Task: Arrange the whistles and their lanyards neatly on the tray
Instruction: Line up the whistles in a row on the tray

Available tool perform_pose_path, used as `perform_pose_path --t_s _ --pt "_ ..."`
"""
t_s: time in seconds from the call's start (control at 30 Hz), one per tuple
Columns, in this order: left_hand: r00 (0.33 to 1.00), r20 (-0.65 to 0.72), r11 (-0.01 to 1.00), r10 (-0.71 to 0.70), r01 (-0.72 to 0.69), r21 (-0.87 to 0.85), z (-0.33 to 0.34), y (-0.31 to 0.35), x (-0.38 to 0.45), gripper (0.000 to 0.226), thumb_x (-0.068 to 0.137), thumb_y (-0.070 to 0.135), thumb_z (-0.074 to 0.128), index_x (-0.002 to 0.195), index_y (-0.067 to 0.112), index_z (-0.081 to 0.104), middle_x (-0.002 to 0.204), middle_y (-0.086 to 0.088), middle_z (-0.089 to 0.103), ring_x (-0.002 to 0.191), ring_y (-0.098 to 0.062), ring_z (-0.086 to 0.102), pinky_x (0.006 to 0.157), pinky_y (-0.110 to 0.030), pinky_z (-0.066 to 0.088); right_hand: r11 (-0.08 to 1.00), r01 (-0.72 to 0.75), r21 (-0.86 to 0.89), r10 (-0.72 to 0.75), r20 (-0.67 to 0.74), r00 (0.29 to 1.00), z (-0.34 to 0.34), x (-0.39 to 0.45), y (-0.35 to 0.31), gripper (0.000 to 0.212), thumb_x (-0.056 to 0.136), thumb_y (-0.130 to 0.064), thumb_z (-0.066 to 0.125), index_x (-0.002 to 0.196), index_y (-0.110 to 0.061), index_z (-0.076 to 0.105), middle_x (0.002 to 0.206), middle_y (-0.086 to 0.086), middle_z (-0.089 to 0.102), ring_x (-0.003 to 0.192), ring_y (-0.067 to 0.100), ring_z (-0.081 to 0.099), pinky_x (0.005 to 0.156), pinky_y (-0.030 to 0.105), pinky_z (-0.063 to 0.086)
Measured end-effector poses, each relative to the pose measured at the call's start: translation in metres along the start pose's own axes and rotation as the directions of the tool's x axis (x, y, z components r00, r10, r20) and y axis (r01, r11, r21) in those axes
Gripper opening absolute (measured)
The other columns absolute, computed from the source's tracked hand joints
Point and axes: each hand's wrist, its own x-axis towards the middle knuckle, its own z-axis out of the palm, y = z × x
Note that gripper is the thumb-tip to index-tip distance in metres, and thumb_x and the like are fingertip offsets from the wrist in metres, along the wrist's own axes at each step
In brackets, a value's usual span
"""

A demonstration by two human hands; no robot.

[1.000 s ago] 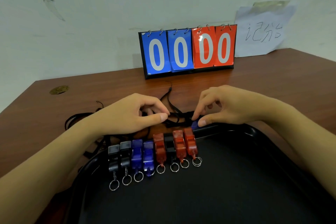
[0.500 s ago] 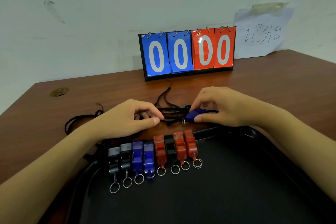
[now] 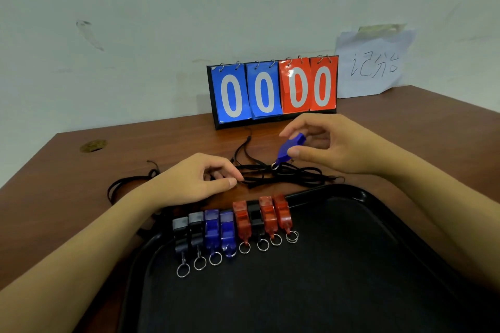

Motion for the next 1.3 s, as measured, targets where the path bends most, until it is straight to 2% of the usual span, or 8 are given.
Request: perform_pose_path --t_s 0.13,0.27,0.47,0.63,0.8,1.0,1.2,1.3 --pt "1.000 -0.011 1.000 -0.001 0.001 -0.014 0.001 -0.001 0.000 0.014 0.099 0.036 0.067 0.107 0.040 0.077 0.097 0.006 0.076 0.090 -0.024 0.070 0.082 -0.043 0.057 0.999 -0.054 0.006 0.053 0.024 0.998 -0.008 -0.025 -0.018 0.038 0.078 -0.046 0.072 0.111 -0.030 0.059 0.101 -0.014 0.076 0.099 0.004 0.073 0.092 0.032 0.060" --pt "1.000 -0.006 1.000 0.015 -0.015 -0.014 0.001 0.001 -0.001 0.014 0.100 0.028 0.066 0.108 0.034 0.077 0.085 0.027 0.072 0.079 0.002 0.066 0.071 -0.015 0.049 0.998 -0.060 -0.028 0.062 0.070 0.996 -0.012 -0.047 -0.030 0.034 0.077 -0.048 0.067 0.105 -0.030 0.065 0.102 -0.021 0.072 0.095 0.002 0.073 0.090 0.025 0.059" --pt "1.000 -0.009 1.000 0.024 -0.024 0.006 0.002 0.003 -0.002 0.016 0.100 0.025 0.065 0.111 0.030 0.076 0.090 0.033 0.071 0.084 0.008 0.066 0.074 -0.006 0.045 0.993 -0.085 -0.076 0.096 0.165 0.982 -0.004 -0.060 -0.033 0.032 0.081 -0.045 0.068 0.108 -0.028 0.066 0.102 -0.011 0.073 0.098 0.005 0.072 0.089 0.028 0.059" --pt "0.999 -0.022 1.000 0.028 -0.028 0.013 0.006 0.003 -0.003 0.016 0.100 0.024 0.065 0.107 0.032 0.077 0.088 0.028 0.072 0.074 0.005 0.063 0.069 -0.010 0.046 0.972 -0.139 -0.191 0.181 0.222 0.958 0.006 -0.062 -0.030 0.047 0.079 -0.046 0.075 0.119 -0.039 0.050 0.097 -0.010 0.075 0.092 -0.004 0.071 0.085 0.020 0.059" --pt "0.999 -0.036 0.999 0.029 -0.030 -0.016 0.007 0.000 -0.003 0.016 0.100 0.025 0.066 0.106 0.035 0.077 0.098 0.016 0.075 0.086 -0.008 0.068 0.073 -0.013 0.050 0.972 -0.129 -0.195 0.170 0.211 0.963 0.012 -0.059 -0.025 0.032 0.085 -0.036 0.075 0.110 -0.038 0.056 0.097 -0.011 0.075 0.091 -0.003 0.071 0.085 0.024 0.060" --pt "0.998 -0.050 0.999 0.037 -0.038 -0.029 0.009 0.002 -0.003 0.016 0.100 0.021 0.066 0.107 0.029 0.078 0.094 0.005 0.077 0.075 0.003 0.065 0.068 -0.008 0.047 0.951 -0.038 -0.308 0.088 0.151 0.985 0.021 -0.049 -0.015 0.030 0.083 -0.046 0.073 0.109 -0.040 0.059 0.110 -0.022 0.061 0.102 -0.005 0.061 0.078 0.018 0.055" --pt "0.997 -0.039 0.998 0.061 -0.062 -0.025 0.010 0.000 -0.004 0.018 0.099 0.020 0.066 0.108 0.032 0.077 0.097 0.004 0.076 0.075 0.000 0.062 0.065 -0.012 0.046 0.925 -0.001 -0.379 0.075 0.180 0.981 0.029 -0.040 -0.010 0.029 0.086 -0.054 0.065 0.113 -0.041 0.062 0.124 -0.022 0.052 0.118 -0.001 0.047 0.099 0.023 0.044" --pt "0.997 -0.045 0.997 0.060 -0.062 -0.047 0.010 0.000 -0.004 0.018 0.099 0.020 0.066 0.108 0.032 0.077 0.095 0.007 0.076 0.076 0.000 0.063 0.066 -0.012 0.046 0.919 0.001 -0.394 0.083 0.196 0.977 0.030 -0.036 -0.010 0.032 0.086 -0.056 0.063 0.115 -0.043 0.061 0.124 -0.021 0.052 0.117 -0.001 0.047 0.097 0.021 0.043"
